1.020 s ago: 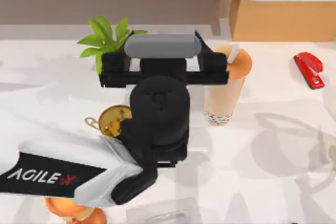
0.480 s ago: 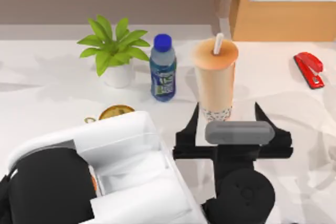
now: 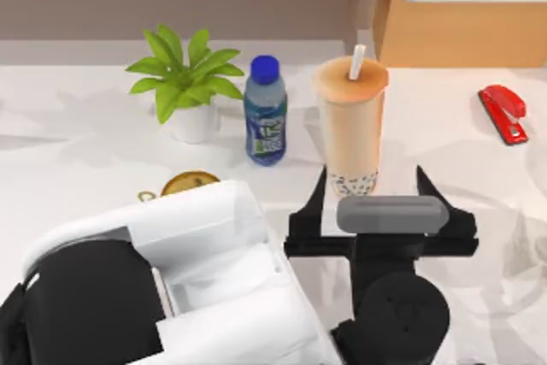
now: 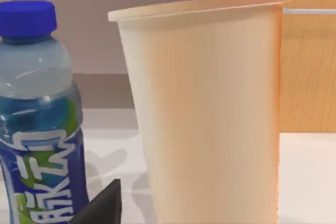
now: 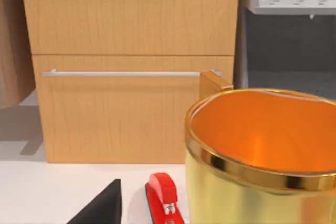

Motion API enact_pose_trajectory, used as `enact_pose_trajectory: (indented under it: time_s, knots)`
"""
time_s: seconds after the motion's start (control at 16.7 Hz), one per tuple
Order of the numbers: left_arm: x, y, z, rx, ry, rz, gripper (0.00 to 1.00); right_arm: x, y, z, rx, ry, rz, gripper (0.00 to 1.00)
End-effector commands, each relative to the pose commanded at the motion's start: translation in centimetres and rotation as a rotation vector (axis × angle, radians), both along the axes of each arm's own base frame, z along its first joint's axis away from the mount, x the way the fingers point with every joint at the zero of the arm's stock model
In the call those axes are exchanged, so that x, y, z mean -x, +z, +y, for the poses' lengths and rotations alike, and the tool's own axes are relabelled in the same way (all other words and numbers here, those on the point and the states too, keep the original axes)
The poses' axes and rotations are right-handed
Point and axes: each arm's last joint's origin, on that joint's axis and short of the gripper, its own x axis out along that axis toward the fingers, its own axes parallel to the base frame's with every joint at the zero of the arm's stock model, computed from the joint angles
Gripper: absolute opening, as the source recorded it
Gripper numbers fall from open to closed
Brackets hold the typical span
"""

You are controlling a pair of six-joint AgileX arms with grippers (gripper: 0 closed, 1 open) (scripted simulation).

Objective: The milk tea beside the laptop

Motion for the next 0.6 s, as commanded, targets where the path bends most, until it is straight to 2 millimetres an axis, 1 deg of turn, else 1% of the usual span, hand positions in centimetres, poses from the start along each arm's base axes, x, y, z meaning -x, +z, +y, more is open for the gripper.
enact_pose_trajectory:
  time_s: [0.12, 0.3, 0.36, 0.42, 0.6]
  knots:
    - [-2.0, 0.1, -0.2, 0.000, -0.001, 0.000, 1.00, 0.0, 0.0, 0.0, 0.000, 0.000, 0.000, 1.00]
    - [-5.8, 0.1, -0.3, 0.001, -0.001, -0.001, 1.00, 0.0, 0.0, 0.0, 0.000, 0.000, 0.000, 1.00]
    - [-6.7, 0.0, -0.2, 0.001, -0.001, 0.000, 1.00, 0.0, 0.0, 0.0, 0.000, 0.000, 0.000, 1.00]
    - [-7.1, -0.1, -0.2, 0.000, -0.001, 0.000, 1.00, 0.0, 0.0, 0.0, 0.000, 0.000, 0.000, 1.00]
    - [-7.1, -0.1, -0.2, 0.000, -0.001, 0.000, 1.00, 0.0, 0.0, 0.0, 0.000, 0.000, 0.000, 1.00]
